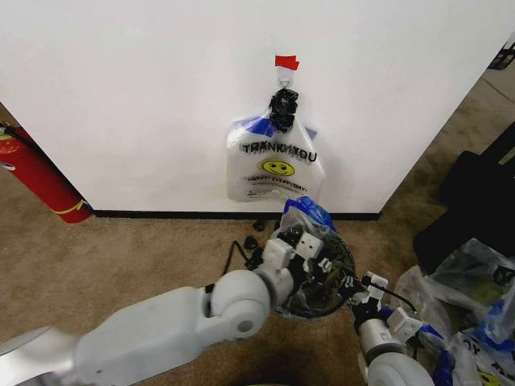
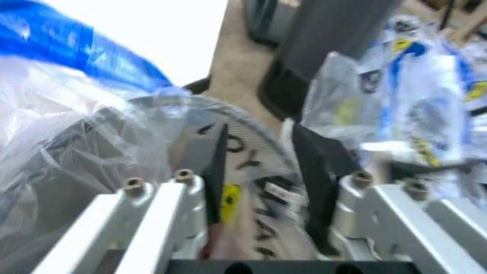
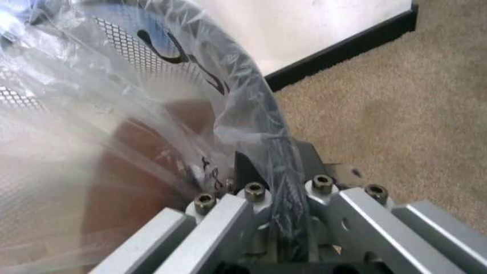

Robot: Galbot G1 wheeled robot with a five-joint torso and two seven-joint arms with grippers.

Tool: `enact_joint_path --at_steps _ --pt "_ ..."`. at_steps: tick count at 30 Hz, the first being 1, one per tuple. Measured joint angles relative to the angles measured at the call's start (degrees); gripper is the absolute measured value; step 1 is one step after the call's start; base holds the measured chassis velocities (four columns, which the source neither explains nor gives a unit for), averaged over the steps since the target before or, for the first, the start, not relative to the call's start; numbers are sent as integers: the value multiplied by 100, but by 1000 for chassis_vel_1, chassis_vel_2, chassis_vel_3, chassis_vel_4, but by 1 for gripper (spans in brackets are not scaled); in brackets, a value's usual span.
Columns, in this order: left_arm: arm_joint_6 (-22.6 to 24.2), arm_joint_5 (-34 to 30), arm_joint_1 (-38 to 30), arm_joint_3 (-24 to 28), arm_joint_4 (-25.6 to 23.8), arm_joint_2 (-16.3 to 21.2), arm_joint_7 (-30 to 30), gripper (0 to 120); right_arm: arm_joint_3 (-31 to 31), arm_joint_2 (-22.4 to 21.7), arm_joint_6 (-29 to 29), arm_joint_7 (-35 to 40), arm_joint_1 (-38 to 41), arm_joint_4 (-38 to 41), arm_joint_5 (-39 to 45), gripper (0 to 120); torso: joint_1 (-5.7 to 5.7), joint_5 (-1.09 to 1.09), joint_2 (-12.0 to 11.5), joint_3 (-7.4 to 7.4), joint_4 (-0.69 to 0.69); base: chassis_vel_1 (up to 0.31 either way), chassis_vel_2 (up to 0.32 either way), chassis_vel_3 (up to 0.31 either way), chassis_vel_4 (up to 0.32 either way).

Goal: Pick up the garbage bag from the wall and place it over the trash bin.

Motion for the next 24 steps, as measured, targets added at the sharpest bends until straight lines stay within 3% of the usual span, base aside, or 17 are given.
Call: enact_joint_path --at_steps 4,8,14,16,18,24 --pt "-14 133 117 -150 -220 186 60 52 11 -26 -5 5 -8 -2 -2 0 0 0 0 0 0 0 0 0 0" --pt "-163 449 68 -235 135 201 64 57 31 -12 -7 27 -48 62 -36 0 0 0 0 0 -1 0 0 0 0" --pt "-470 547 -12 -396 487 63 -118 40 79 43 2 4 -205 155 -114 0 0 0 0 0 -2 0 0 0 0" --pt "-470 547 -12 -396 487 63 -118 40 79 43 2 4 -205 155 -114 0 0 0 0 0 -2 0 0 0 0" --pt "-610 646 -72 -429 622 24 -206 25 88 50 10 -13 -236 186 -137 0 0 0 0 0 -1 0 0 0 0" --pt "-736 900 -80 -408 813 50 -278 3 38 68 7 -21 -189 192 -174 0 0 1 0 0 0 0 0 0 0"
